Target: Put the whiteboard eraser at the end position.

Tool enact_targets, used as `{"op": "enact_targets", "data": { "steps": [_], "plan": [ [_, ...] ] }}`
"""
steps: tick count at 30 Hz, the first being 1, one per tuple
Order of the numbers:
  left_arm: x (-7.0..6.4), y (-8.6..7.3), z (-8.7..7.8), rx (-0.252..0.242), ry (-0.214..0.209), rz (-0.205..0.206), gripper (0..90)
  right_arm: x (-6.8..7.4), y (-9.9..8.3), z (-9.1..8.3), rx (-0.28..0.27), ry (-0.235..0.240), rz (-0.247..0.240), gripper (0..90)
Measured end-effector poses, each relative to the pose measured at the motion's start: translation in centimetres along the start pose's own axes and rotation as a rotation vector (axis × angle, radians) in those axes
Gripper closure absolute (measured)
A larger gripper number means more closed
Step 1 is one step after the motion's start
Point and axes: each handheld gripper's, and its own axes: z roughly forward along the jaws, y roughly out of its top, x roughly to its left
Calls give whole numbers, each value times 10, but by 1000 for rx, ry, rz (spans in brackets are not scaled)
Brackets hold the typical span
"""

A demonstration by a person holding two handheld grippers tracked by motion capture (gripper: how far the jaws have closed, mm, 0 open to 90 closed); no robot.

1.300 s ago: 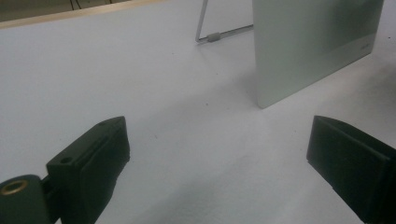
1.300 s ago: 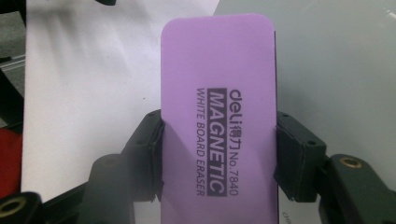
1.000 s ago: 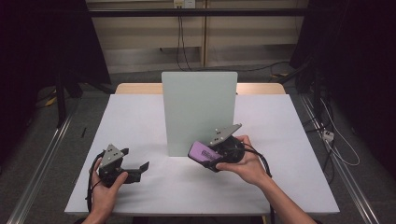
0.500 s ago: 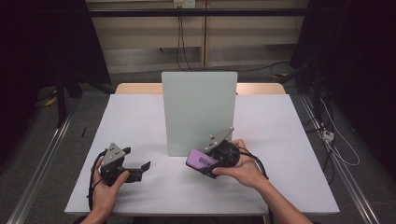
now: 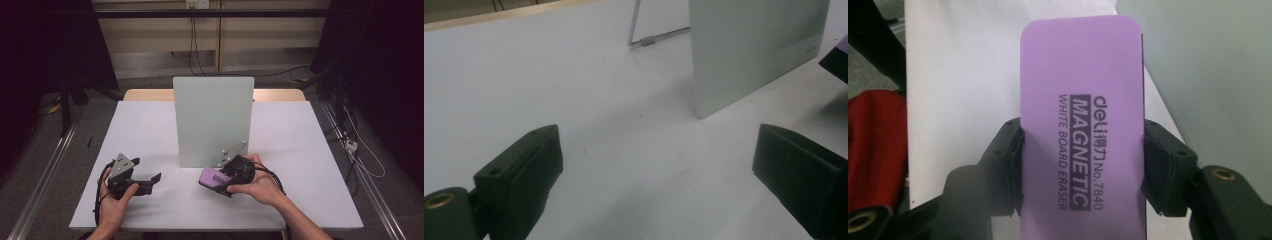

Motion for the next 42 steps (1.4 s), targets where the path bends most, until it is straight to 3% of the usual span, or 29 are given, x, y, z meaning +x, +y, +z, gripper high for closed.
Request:
{"op": "enact_targets", "data": {
  "steps": [7, 26, 32, 42],
  "plan": [
    [1, -1, 0, 3, -3, -7, 57, 0, -3, 4, 35, 23, 22, 419],
    [1, -1, 0, 5, -9, -7, 58, 7, -3, 17, 139, 55, -18, 419],
    [0, -1, 0, 7, -11, 1, 57, 9, -3, 24, 157, 56, -35, 418],
    [0, -1, -1, 5, -12, -3, 58, 9, -5, 26, 142, 59, -47, 417]
  ]
}}
